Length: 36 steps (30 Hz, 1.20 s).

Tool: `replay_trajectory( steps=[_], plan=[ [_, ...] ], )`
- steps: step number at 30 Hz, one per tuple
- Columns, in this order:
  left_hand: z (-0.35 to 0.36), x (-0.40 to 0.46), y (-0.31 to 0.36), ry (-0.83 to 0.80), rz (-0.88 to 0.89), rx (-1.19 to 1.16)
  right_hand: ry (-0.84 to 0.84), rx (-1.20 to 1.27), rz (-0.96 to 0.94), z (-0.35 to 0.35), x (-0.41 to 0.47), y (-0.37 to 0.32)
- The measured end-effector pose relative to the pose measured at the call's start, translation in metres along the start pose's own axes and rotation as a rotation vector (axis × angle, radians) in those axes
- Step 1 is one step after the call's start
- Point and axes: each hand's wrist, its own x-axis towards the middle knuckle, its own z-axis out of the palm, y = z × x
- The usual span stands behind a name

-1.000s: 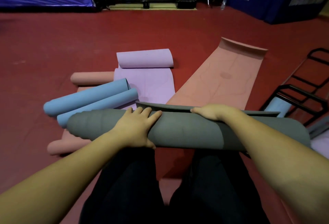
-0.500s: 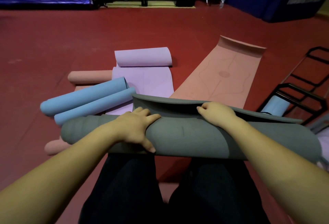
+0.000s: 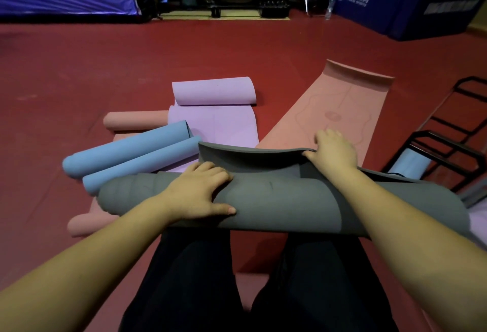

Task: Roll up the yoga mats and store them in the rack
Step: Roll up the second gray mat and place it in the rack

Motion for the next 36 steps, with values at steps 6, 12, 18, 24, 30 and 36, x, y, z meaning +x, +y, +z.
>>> replay_trajectory(
  steps=[6,12,18,24,30,36],
  plan=[
    [0.015,0.001,0.020,0.107,-0.265,0.071,-0.197,0.100,-0.114,0.013,0.013,-0.003],
    [0.017,0.021,0.009,0.137,-0.325,0.064,-0.220,0.123,-0.154,0.013,0.003,-0.001],
    [0.021,0.052,-0.007,0.042,-0.380,-0.042,-0.258,0.139,-0.168,0.012,-0.017,0.013],
    [0.027,0.051,-0.004,0.174,-0.399,0.053,-0.271,0.184,-0.171,0.009,-0.032,0.019],
    [0.028,0.049,-0.009,0.222,-0.444,0.062,-0.202,0.097,-0.185,0.023,-0.056,-0.001],
    [0.031,0.050,-0.007,0.260,-0.417,0.139,-0.040,0.063,-0.109,0.039,-0.059,-0.009]
  ],
)
